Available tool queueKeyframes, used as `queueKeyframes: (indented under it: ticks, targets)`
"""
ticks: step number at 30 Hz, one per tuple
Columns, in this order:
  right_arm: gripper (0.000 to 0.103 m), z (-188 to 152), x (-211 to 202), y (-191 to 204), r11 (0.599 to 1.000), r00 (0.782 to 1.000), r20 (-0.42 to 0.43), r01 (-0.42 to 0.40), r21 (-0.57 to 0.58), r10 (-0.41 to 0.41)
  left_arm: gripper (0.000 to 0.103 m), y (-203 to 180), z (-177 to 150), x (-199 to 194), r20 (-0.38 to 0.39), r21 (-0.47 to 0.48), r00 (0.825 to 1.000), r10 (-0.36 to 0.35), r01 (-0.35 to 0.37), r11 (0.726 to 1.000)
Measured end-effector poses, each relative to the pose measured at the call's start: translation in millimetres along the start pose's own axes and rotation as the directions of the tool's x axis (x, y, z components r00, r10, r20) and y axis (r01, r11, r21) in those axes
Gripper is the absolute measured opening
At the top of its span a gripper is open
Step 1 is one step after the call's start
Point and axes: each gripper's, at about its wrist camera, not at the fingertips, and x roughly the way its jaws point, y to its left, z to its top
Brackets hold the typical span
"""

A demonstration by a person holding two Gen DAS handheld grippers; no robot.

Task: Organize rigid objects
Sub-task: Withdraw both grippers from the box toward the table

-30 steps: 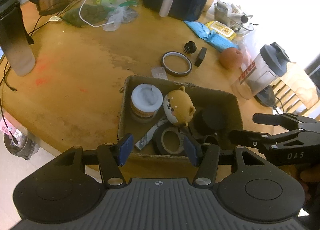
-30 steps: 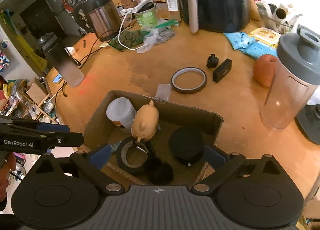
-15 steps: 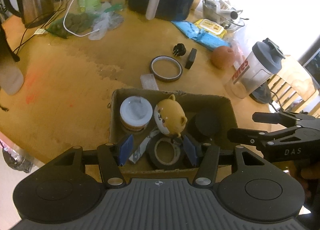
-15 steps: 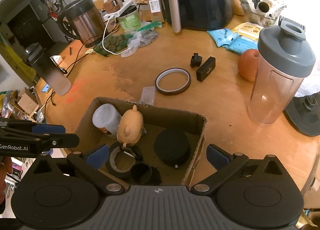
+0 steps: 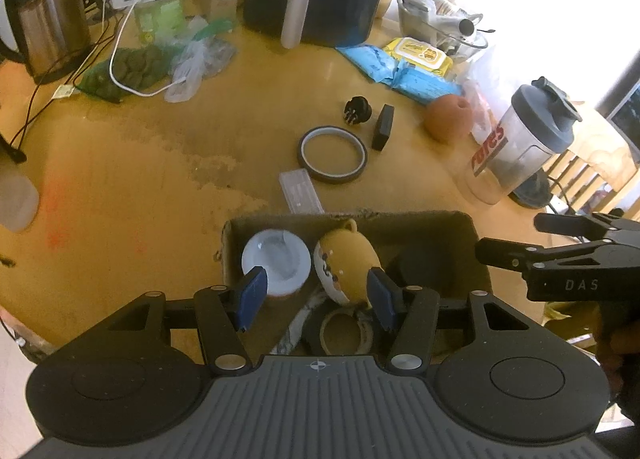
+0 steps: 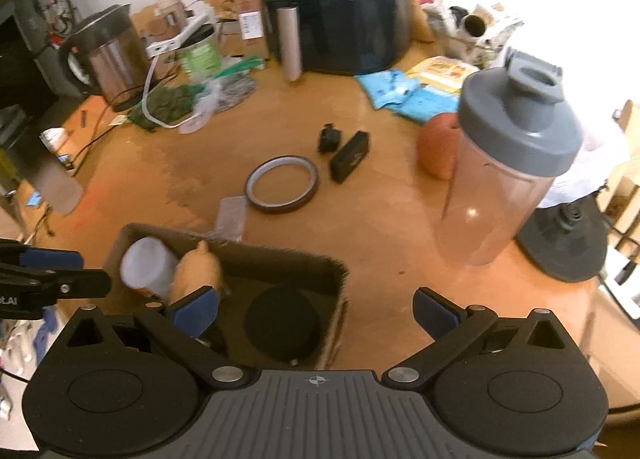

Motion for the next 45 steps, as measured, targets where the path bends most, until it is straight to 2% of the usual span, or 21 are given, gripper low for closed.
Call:
queueKeyframes:
  ticks: [4,10,20,29,37,45]
  targets:
    - [0.103,5,1,0,0.998,0.998,0.010,0.060,-0.003,-0.060,0.054,-1,7,4,0.002,0.017,1.000,0.005,-0.005,1.000]
    - [0.103,26,6,2,0.986,0.985,-0.027,0.168,-0.008,-0.169,0.054,1,21,8,0.010,0.048,1.000,0.000,-0.001,0.999]
    - [0.103,66,7,17,0.975,0.975,-0.036,0.220,-0.020,-0.221,0.054,7,43,10,0.041,0.078,0.999,-0.004,0.001,0.997]
    - [0.103,74,17,24,0.980,0.978,-0.060,0.201,0.002,-0.201,0.054,20,43,13,0.030,0.063,1.000,-0.009,0.007,0.998]
    - [0.103,74,29,24,0.992,0.991,-0.077,0.110,0.067,-0.105,0.055,37,33,12,0.011,0.031,1.000,-0.007,0.007,1.000]
    - [0.103,76,47,21,0.990,0.996,-0.085,0.052,0.130,-0.041,0.054,52,28,8,0.008,-0.003,1.000,0.003,-0.003,1.000]
